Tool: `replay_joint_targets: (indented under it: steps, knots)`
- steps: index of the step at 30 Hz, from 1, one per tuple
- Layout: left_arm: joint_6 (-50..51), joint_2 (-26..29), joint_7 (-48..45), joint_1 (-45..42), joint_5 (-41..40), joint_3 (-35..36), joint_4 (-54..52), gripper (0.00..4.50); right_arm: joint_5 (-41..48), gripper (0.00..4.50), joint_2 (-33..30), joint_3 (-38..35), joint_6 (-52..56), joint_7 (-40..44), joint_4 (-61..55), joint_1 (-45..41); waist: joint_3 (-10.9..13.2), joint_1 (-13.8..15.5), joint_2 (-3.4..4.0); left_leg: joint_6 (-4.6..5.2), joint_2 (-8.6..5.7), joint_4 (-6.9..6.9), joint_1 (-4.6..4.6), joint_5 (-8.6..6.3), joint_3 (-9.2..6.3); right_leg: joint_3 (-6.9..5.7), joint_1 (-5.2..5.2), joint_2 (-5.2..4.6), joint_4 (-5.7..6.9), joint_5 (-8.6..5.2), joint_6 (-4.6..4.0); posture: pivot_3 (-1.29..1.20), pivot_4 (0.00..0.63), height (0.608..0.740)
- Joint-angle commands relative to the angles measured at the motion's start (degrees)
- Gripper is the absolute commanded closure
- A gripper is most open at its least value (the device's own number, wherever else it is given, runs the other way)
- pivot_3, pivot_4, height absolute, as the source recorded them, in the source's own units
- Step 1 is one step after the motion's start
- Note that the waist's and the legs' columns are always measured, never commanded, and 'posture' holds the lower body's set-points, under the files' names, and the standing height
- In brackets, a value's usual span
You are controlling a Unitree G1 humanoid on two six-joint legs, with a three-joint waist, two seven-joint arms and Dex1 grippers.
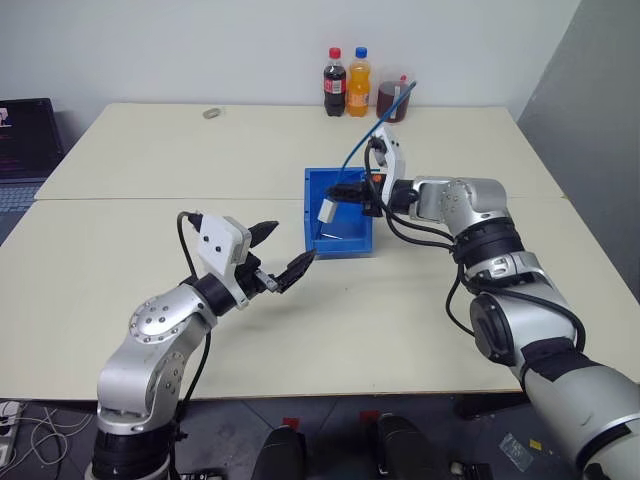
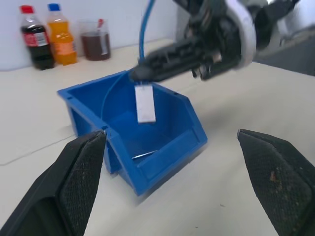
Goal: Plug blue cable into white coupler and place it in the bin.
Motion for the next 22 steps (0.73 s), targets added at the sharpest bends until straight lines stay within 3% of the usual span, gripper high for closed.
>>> replay_joint_targets:
  steps: [1, 10, 13, 17, 20, 22]
  knots:
    - [1.1, -0.6, 3.6, 1.5, -1.1, 1.0, -4.7, 0.00, -2.0, 2.99, 0.3, -2.5, -6.0, -2.3, 7.4, -5.1, 0.0, 0.0, 0.00, 0.00, 0.00, -0.01, -0.01, 0.00, -0.01, -0.01, -0.01, 0.00, -0.01, 0.00, 0.00, 0.00, 0.150, 0.740]
    - [0.5, 0.1, 4.5, 0.7, -1.8, 0.6, -3.5, 0.00, -6.6, 0.95, -0.5, -2.6, -12.7, -4.4, 11.7, -7.8, 0.0, -0.2, 0.00, 0.00, 0.03, -0.02, 0.00, 0.00, -0.05, -0.05, -0.02, 0.06, 0.02, 0.00, 0.00, 0.00, 0.150, 0.740]
    - [1.3, 0.2, 5.1, 0.0, -2.3, 1.4, -1.9, 0.00, -8.4, 0.95, -2.8, -1.4, -14.6, -3.1, 7.3, -7.1, 0.0, -0.1, 0.01, 0.00, 0.02, -0.02, -0.02, 0.00, -0.05, -0.05, -0.02, 0.06, 0.01, 0.00, 0.00, 0.00, 0.150, 0.740]
    - [2.1, 0.9, 7.2, 0.7, -1.4, 3.9, 0.2, 0.00, -7.6, 0.95, -6.5, -1.6, -11.5, -3.8, -14.3, 2.1, 0.0, 0.1, 0.01, -0.01, 0.02, -0.01, -0.08, 0.00, -0.09, -0.09, -0.04, 0.05, -0.03, 0.00, 0.00, 0.00, 0.150, 0.740]
    - [3.0, 1.9, 8.5, 1.8, -1.6, 6.3, 0.7, 0.00, -9.4, 0.95, -9.8, -1.0, -10.0, -7.9, -43.2, 19.9, 0.0, 0.6, -0.04, -0.02, 0.04, -0.02, -0.15, 0.00, -0.19, -0.12, -0.04, 0.04, -0.03, -0.01, 0.00, 0.00, 0.150, 0.740]
    - [3.3, 2.0, 9.9, 2.3, -1.8, 8.3, 0.8, 0.00, -11.2, 0.95, -10.4, -1.3, -8.3, -12.6, -56.6, 29.4, -0.1, 0.8, -0.07, -0.04, 0.04, -0.06, -0.21, -0.02, -0.33, -0.11, -0.02, 0.06, -0.03, -0.05, -0.05, 0.00, 0.150, 0.740]
